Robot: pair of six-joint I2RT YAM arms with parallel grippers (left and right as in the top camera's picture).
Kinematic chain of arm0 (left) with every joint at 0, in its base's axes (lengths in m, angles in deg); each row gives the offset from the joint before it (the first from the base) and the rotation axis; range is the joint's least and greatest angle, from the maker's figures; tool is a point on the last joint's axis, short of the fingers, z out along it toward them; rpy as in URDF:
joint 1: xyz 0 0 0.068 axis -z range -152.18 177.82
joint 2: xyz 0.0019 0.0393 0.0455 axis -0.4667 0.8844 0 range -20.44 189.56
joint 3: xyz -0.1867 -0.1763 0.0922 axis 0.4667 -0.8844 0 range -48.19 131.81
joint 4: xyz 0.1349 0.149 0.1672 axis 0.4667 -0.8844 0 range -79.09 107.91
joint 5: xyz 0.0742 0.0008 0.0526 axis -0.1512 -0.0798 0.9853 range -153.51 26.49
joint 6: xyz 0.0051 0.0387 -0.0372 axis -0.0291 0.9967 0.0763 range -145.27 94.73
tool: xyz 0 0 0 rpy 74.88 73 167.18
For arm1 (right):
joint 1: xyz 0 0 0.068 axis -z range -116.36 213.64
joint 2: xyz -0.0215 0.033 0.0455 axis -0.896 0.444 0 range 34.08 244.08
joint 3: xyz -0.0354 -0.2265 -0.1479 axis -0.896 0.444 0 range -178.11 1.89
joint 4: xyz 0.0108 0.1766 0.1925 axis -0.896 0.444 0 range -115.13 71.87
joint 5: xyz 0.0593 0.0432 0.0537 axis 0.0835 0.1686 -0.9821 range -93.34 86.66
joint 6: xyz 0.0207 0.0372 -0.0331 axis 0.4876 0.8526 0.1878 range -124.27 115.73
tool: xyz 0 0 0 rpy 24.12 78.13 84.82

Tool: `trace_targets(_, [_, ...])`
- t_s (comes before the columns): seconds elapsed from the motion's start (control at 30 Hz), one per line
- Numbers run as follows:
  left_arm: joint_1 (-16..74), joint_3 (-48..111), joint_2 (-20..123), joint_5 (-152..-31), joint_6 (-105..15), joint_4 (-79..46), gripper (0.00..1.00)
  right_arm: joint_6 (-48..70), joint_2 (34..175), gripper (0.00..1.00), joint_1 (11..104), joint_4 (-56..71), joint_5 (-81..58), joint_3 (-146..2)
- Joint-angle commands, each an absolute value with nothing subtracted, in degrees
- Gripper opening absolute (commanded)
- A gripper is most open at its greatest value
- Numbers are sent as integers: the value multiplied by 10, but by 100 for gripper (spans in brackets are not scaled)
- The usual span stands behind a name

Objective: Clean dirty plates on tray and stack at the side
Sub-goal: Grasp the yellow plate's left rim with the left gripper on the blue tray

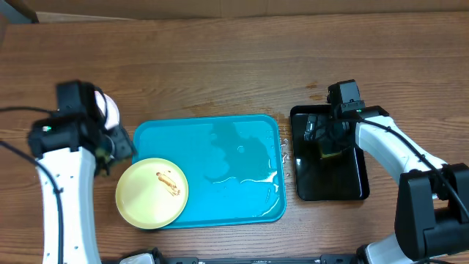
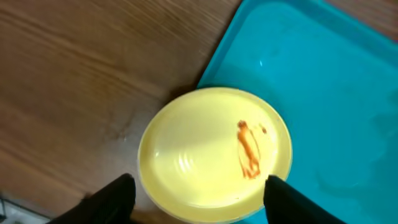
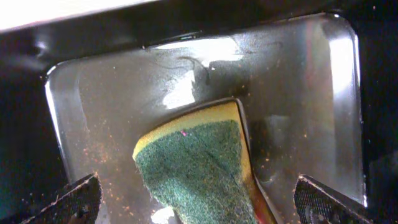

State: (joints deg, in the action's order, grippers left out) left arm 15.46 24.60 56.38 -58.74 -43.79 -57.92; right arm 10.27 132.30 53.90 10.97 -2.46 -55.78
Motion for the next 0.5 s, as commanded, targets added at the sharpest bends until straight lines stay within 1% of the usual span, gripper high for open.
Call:
trace_targets(0.0, [154,124,569,-584,-461,-515,67,103,1324,100,541,107,-20,-554])
trace_targets(0.1, [149,62,582,-591,-461,-468,69,103,1324,100,541,107,-20,-554])
trace_targets(0.13, [138,40,590,-591,-461,-451,72,103,1324,100,541,107,-20,-554])
trace_targets(0.2, [121,35,596,-589,-451,-450,74,103,1324,100,541,107,-20,-554])
trace_targets(0.3, [88,35,597,-588,-432,-448,80,103,1324,100,541,107,-20,-554])
trace_targets(0.37, [63,35,597,-581,-428,-444,81,103,1324,100,541,107,-20,-554])
trace_targets(0.47, [35,34,597,-581,-427,-442,78,103,1324,100,541,107,-20,-554])
